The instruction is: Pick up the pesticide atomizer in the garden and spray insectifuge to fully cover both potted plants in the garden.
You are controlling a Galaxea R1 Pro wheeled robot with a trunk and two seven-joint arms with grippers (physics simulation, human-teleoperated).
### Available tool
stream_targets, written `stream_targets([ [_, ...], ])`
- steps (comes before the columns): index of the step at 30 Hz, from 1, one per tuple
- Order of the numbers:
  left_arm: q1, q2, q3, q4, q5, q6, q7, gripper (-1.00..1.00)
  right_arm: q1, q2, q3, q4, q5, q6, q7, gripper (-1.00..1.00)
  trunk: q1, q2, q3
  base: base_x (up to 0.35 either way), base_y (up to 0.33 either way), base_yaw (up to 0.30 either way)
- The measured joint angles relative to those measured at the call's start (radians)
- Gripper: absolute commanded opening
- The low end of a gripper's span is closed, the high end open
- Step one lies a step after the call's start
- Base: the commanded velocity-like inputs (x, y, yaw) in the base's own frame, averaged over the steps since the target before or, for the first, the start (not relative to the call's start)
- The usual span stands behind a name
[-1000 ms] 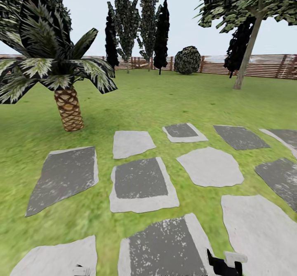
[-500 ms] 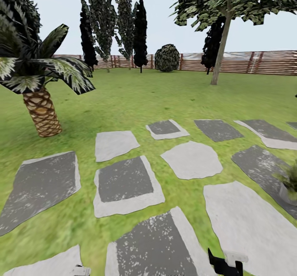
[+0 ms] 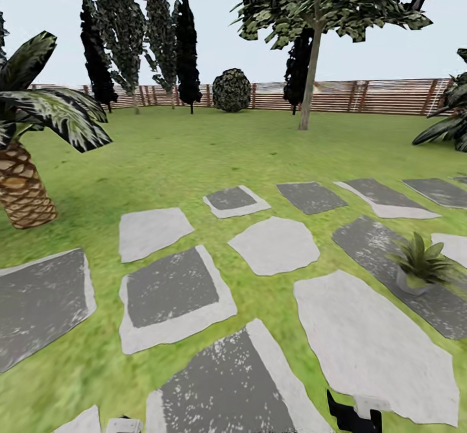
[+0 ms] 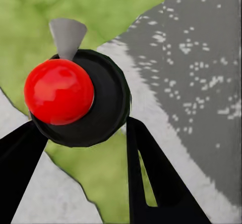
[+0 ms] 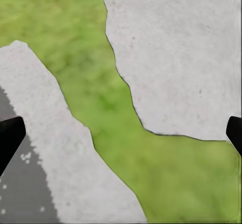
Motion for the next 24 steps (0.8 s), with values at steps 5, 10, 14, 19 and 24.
stream_targets([
  [5,0.000,0.000,0.000,0.000,0.000,0.000,0.000,-1.00,0.000,0.000,0.000,0.000,0.000,0.000,0.000,1.00,0.000,0.000,0.000,0.000,0.000,-0.293],
  [10,0.000,0.000,0.000,0.000,0.000,0.000,0.000,-1.00,0.000,0.000,0.000,0.000,0.001,0.000,0.000,1.00,0.000,0.000,0.000,0.000,0.000,-0.298],
  [14,0.000,0.000,0.000,0.000,0.000,0.000,0.000,-1.00,0.000,0.000,0.000,0.000,0.001,0.000,0.000,1.00,0.000,0.000,0.000,0.000,0.000,-0.300],
  [19,0.000,0.000,0.000,0.000,0.000,0.000,0.000,-1.00,0.000,0.000,0.000,0.000,0.001,0.000,0.000,1.00,0.000,0.000,0.000,0.000,0.000,-0.300],
  [24,0.000,0.000,0.000,0.000,0.000,0.000,0.000,-1.00,0.000,0.000,0.000,0.001,0.001,0.000,0.000,1.00,0.000,0.000,0.000,0.000,0.000,-0.300],
])
